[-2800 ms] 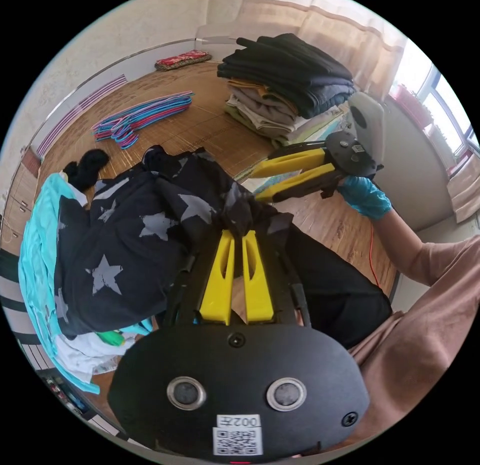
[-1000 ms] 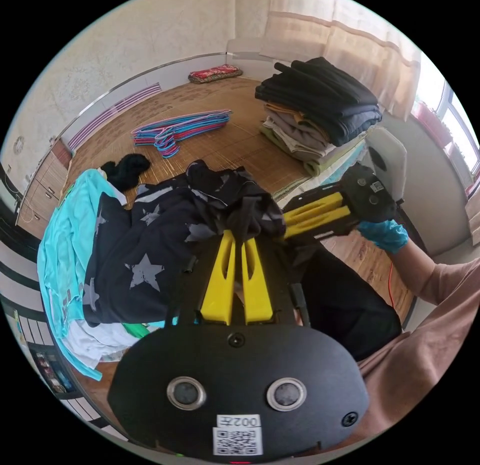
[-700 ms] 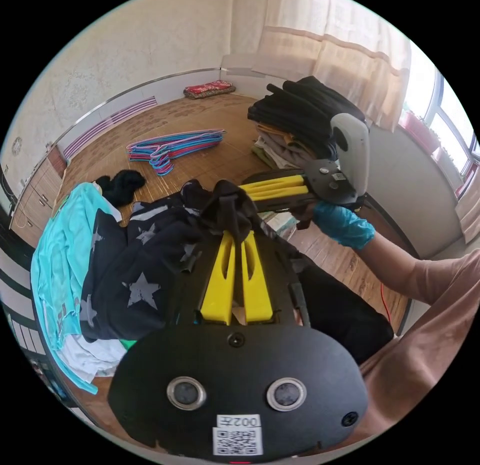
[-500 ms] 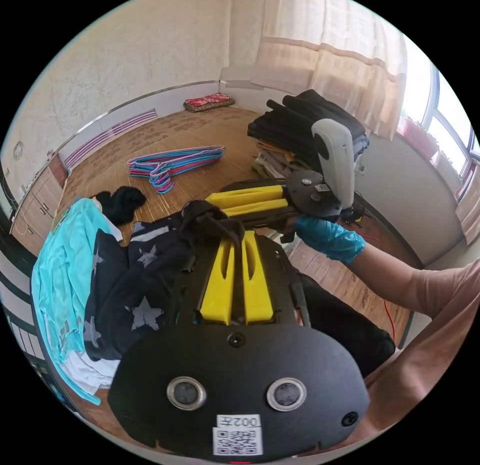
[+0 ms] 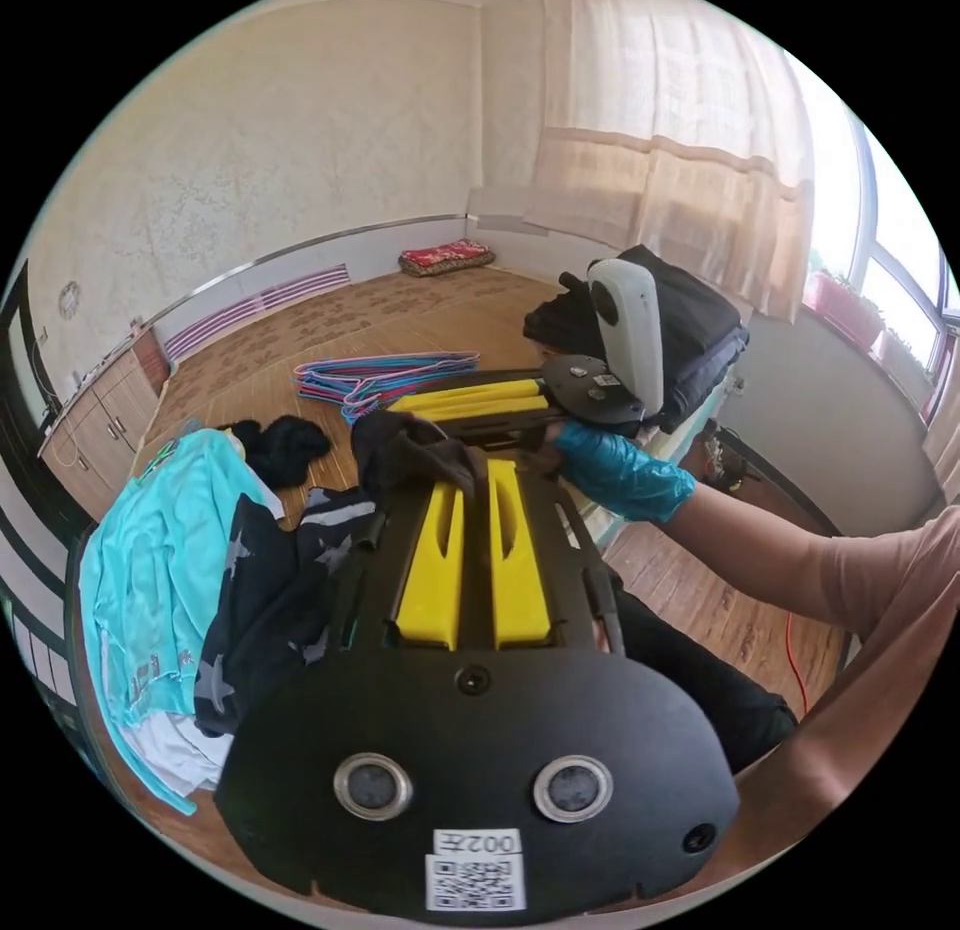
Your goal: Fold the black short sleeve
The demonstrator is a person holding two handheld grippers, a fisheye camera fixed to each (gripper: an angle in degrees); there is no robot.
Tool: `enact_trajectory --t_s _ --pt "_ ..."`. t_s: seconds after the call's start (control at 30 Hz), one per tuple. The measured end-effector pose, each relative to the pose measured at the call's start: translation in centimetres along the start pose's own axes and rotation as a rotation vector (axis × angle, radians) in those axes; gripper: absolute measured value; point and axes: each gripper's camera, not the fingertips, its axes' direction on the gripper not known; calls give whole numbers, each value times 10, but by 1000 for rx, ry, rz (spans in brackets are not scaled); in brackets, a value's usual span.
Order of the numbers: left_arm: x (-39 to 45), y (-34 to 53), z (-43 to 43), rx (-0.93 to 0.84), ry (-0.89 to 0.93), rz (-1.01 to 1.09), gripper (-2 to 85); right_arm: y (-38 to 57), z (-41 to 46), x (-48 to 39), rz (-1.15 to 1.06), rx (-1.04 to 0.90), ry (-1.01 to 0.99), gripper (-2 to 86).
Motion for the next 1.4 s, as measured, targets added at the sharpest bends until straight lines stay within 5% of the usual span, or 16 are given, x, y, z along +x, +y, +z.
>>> enact_trajectory --t_s 0.3,0.43,0.57,1.1,1.4 --pt "2 -14 110 -183 247 92 59 65 27 71 150 -324 205 21" --pt "7 -10 154 -285 278 75 96 95 52 99 270 -592 272 60" --pt "2 -11 164 -302 292 31 121 90 47 108 309 -665 356 67" --pt "-97 -7 125 -298 -132 34 115 122 15 63 456 -367 304 113" --pt "-142 -7 133 -318 -400 -24 108 127 2 77 501 -270 480 8"
